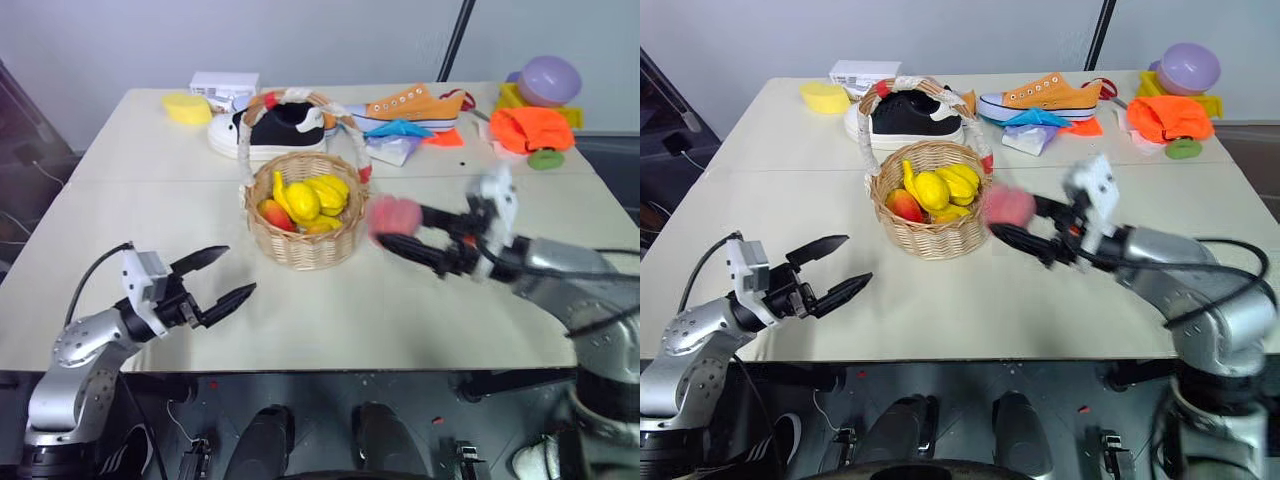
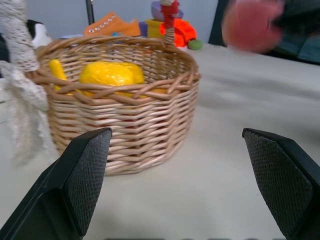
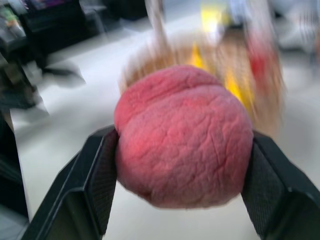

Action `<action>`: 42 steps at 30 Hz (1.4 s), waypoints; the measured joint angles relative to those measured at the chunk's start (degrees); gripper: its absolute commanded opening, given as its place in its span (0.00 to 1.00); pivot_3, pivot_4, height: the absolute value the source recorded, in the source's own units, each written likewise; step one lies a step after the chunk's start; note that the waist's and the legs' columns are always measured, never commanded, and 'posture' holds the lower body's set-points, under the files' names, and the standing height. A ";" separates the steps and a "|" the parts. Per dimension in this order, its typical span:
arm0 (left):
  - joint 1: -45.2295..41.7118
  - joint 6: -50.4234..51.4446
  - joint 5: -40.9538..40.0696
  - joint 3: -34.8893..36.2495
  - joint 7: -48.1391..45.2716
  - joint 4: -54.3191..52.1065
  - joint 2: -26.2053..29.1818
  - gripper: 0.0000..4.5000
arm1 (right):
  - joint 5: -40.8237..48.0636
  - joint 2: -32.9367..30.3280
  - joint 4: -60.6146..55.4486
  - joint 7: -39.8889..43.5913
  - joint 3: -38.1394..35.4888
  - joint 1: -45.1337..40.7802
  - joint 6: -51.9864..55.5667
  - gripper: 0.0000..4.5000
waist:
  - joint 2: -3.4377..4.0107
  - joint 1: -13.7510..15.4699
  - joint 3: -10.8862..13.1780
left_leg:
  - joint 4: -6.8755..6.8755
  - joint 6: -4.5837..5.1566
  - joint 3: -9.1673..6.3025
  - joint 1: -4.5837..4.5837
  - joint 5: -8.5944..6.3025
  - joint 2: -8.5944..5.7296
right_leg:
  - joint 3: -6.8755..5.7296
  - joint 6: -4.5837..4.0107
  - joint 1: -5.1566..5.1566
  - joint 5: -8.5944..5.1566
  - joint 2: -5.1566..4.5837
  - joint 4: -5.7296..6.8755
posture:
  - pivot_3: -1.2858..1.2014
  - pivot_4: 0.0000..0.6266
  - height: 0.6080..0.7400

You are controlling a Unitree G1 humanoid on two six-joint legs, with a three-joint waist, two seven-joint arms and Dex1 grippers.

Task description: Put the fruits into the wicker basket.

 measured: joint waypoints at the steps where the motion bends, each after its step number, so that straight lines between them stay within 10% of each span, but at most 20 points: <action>1: -0.47 -0.43 0.27 -0.04 -0.07 0.53 0.01 1.00 | -0.92 2.39 0.34 -1.57 2.70 -2.54 -0.60 0.64 | -0.03 0.16 -0.02 | -0.01 0.00 -0.02 -0.01 0.00 0.00 | -0.02 0.00 0.00 0.01 0.00 0.01 | 0.52 0.24 1.00; 8: -0.32 -0.29 0.43 -0.99 0.10 0.27 -1.20 1.00 | -20.31 11.09 16.90 -5.49 20.42 -9.01 -19.97 0.64 | -0.09 0.44 -0.01 | -0.04 -0.03 0.03 -0.21 0.01 -0.20 | -0.01 0.04 -0.19 0.00 -0.12 -0.07 | 0.52 0.24 1.00; 12: 0.96 -0.19 0.29 -1.24 1.05 -2.18 -1.79 1.00 | -25.93 12.14 21.45 -6.00 21.51 -9.96 -27.74 0.98 | -0.09 0.50 -0.02 | -0.08 -0.05 -0.02 -0.21 0.02 -0.14 | -0.03 0.04 -0.21 0.00 -0.11 -0.04 | 0.52 0.24 1.00; 26: 1.14 0.58 -0.25 -1.38 1.31 -2.37 -2.26 1.00 | -16.09 4.31 1.04 -4.07 5.28 14.64 -23.54 0.98 | -0.10 0.20 0.00 | -0.05 -0.03 0.04 -0.13 0.01 -0.12 | 0.04 0.03 -0.12 0.00 -0.13 0.00 | 0.52 0.24 1.00; 42: -0.53 1.04 -0.10 -3.24 1.49 -2.04 -2.26 1.00 | -29.32 16.60 25.45 -16.17 9.51 -2.46 -34.89 0.98 | -0.09 0.35 -0.01 | -0.08 -0.07 0.02 -0.12 0.04 -0.14 | 0.05 0.01 -0.18 0.02 -0.01 0.05 | 0.52 0.24 1.00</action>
